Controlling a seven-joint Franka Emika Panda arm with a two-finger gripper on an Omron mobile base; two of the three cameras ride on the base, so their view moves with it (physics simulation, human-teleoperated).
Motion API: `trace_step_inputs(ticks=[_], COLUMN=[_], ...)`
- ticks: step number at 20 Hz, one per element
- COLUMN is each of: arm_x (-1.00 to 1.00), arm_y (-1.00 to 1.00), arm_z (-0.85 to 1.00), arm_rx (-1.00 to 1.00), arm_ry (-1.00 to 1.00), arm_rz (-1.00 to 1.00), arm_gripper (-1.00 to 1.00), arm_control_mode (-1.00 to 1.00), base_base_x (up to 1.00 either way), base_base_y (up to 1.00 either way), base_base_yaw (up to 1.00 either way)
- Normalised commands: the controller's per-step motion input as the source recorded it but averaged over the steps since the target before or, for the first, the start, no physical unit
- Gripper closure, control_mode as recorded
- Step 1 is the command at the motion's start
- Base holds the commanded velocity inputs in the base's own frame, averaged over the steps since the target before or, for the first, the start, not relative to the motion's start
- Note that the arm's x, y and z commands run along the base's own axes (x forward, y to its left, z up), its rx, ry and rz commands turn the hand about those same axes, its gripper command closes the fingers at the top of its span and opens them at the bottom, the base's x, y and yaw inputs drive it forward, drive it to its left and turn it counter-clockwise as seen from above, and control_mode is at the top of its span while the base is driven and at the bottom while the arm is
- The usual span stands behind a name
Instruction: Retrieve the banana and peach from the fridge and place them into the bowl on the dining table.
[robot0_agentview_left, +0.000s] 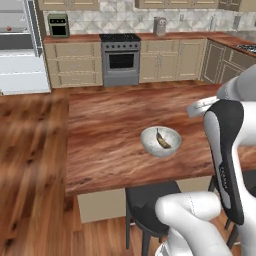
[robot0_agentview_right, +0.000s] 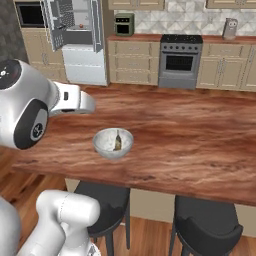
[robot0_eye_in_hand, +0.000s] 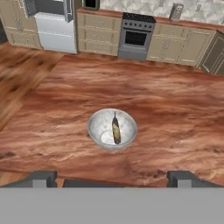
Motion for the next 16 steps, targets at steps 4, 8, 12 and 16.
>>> trace_step_inputs(ticks=[4,8,12,16], arm_x=[0.00,0.00,0.00,0.00], arm_y=[0.00,0.00,0.00,0.00], arm_z=[0.00,0.00,0.00,0.00], arm_rx=[0.00,0.00,0.00,0.00], arm_ry=[0.00,0.00,0.00,0.00], arm_rz=[0.00,0.00,0.00,0.00], arm_gripper=[-1.00,-1.00,-1.00,-1.00], arm_control_mode=[1.00,1.00,1.00,1.00], base_base_x=[-0.81,-1.00,-0.86,-0.13], base_base_y=[0.01,0.27,0.78,1.00], base_base_yaw=[0.00,0.02,0.03,0.04])
